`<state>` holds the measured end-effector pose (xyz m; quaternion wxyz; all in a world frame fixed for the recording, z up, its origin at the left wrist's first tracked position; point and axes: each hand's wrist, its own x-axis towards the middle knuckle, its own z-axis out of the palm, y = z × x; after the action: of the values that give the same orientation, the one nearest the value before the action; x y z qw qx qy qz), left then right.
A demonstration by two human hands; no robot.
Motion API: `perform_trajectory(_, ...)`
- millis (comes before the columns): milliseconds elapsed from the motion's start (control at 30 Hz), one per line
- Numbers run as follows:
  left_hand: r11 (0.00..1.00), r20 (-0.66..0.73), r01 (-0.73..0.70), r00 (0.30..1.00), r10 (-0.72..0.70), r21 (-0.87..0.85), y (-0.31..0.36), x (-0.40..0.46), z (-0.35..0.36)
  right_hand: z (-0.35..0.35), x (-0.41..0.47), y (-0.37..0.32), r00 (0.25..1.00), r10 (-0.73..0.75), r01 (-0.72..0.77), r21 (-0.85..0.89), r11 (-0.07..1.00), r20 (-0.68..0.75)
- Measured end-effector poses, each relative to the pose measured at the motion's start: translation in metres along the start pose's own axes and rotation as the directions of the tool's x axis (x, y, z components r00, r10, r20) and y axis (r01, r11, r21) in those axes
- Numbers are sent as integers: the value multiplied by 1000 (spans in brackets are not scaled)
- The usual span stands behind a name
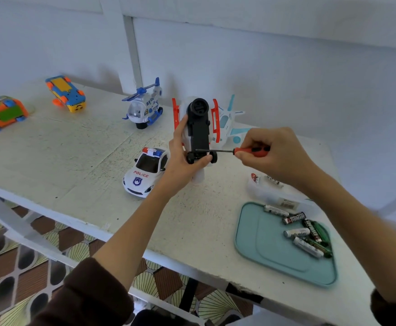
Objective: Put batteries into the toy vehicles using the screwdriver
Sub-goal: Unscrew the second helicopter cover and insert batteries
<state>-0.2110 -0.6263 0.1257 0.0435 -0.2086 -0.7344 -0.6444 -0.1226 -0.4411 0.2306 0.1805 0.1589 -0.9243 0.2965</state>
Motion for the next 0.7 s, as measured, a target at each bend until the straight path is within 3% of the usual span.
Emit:
perform_trajectory(533, 1000, -15, -5, 1000, 5, -9, -3, 0, 2, 5, 2, -12, 999, 2, 10, -274, 962, 43)
perform_trajectory(700, 1000, -27, -21, 999, 20, -20, -2, -1, 4, 3, 6, -23, 998, -69, 69, -296, 953, 10)
